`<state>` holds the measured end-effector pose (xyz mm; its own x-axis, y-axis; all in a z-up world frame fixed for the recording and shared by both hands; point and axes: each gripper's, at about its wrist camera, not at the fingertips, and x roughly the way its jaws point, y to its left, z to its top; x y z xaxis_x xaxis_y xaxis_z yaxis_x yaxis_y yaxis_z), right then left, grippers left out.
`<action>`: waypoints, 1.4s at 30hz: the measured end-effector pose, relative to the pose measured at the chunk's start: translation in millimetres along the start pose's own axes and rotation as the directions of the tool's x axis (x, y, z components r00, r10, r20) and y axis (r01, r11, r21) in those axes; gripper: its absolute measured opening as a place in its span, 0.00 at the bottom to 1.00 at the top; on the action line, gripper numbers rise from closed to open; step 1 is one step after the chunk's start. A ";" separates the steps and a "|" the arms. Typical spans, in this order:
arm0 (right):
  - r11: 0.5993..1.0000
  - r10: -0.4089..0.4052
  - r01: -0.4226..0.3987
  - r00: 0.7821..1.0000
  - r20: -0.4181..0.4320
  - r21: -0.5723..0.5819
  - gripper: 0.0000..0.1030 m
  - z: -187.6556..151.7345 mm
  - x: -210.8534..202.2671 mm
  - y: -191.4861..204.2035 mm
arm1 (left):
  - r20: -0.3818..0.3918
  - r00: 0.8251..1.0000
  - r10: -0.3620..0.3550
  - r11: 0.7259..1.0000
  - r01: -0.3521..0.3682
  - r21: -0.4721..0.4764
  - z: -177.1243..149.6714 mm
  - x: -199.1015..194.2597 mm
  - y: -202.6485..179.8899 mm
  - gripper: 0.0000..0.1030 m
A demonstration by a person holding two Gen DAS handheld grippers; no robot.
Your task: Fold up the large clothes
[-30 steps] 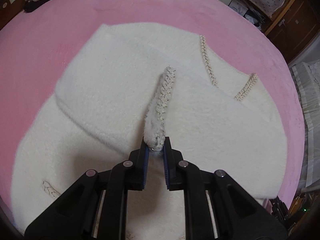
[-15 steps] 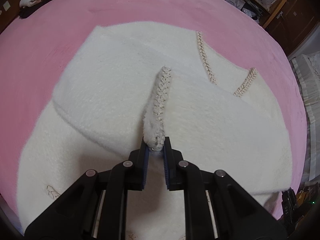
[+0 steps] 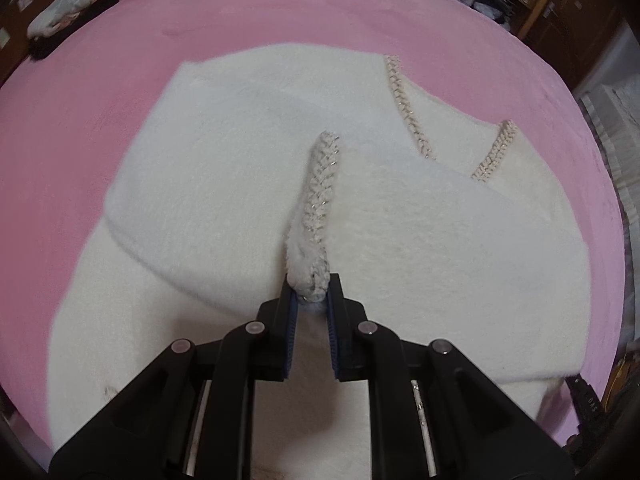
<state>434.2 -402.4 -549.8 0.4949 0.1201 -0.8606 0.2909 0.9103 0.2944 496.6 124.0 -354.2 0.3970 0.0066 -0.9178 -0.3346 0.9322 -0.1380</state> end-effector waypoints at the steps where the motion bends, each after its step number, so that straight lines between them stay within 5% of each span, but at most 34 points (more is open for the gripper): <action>1: 1.000 -0.017 0.017 1.000 -0.012 -0.019 0.08 -0.1 -2.4 3.7 | 0.010 1.000 -0.006 1.000 0.006 0.021 2.6 -2.2 0.0 0.12; 5: 0.991 -0.109 0.106 0.994 -0.025 -0.079 0.08 -1.8 -27.3 10.9 | 0.004 0.995 0.104 0.992 -0.104 0.070 2.1 -12.1 -4.9 0.19; 8: 0.995 -0.096 0.095 0.995 -0.011 -0.035 0.08 -10.1 -53.7 11.8 | 0.025 0.975 0.220 0.974 -0.221 0.057 -10.0 -27.9 -9.7 0.19; 13: 0.994 0.055 -0.057 0.998 -0.028 -0.093 0.05 -22.0 -59.7 50.3 | 0.048 0.998 -0.046 0.996 0.043 0.072 -34.0 -61.1 -38.9 0.14; 15: 0.986 0.088 -0.091 0.996 -0.031 -0.142 0.01 -24.8 -50.5 71.4 | -0.001 0.990 -0.140 0.981 0.138 0.134 -40.3 -57.7 -64.4 0.00; 18: 0.973 0.159 -0.168 0.985 -0.067 -0.159 0.01 -24.1 -25.9 98.8 | -0.077 0.970 -0.232 0.935 0.245 0.257 -49.6 -40.9 -111.7 0.00; 21: 0.977 0.154 -0.167 0.983 -0.104 -0.130 0.01 -20.3 2.7 107.2 | -0.103 0.977 -0.186 0.923 0.210 0.323 -54.4 -16.8 -135.6 0.00; 24: 0.984 0.144 -0.156 0.981 -0.130 -0.091 0.00 -16.2 21.5 96.6 | -0.126 0.983 -0.132 0.952 0.161 0.261 -51.5 13.2 -122.3 0.00; 26: 0.983 0.121 -0.134 0.987 -0.104 -0.126 0.00 -12.7 19.3 87.0 | -0.072 0.991 -0.115 0.963 0.129 0.238 -45.5 13.5 -105.7 0.00; 29: 0.984 0.050 -0.056 0.998 -0.041 -0.166 0.00 -4.6 6.8 66.3 | 0.042 0.999 0.020 0.956 -0.032 0.292 -37.9 7.2 -85.5 0.00; 34: 0.994 0.006 -0.005 1.000 0.013 -0.107 0.00 3.5 -11.1 29.1 | 0.066 0.987 0.146 0.958 -0.157 0.239 -24.5 15.5 -26.3 0.00; 37: 0.992 -0.023 0.027 0.999 0.037 -0.125 0.00 -0.9 -18.5 31.9 | 0.033 0.996 0.079 0.981 -0.083 0.175 -11.3 21.3 1.3 0.00; 42: 0.982 -0.176 0.181 0.980 0.091 -0.049 0.00 6.6 -25.7 20.1 | 0.078 0.979 0.190 0.928 -0.205 0.312 -13.7 26.9 -19.7 0.00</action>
<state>432.8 -389.8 -519.1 0.5084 -0.0785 -0.8575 0.3350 0.9354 0.1130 502.2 100.8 -381.3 0.3917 0.2114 -0.8955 -0.1251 0.9765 0.1758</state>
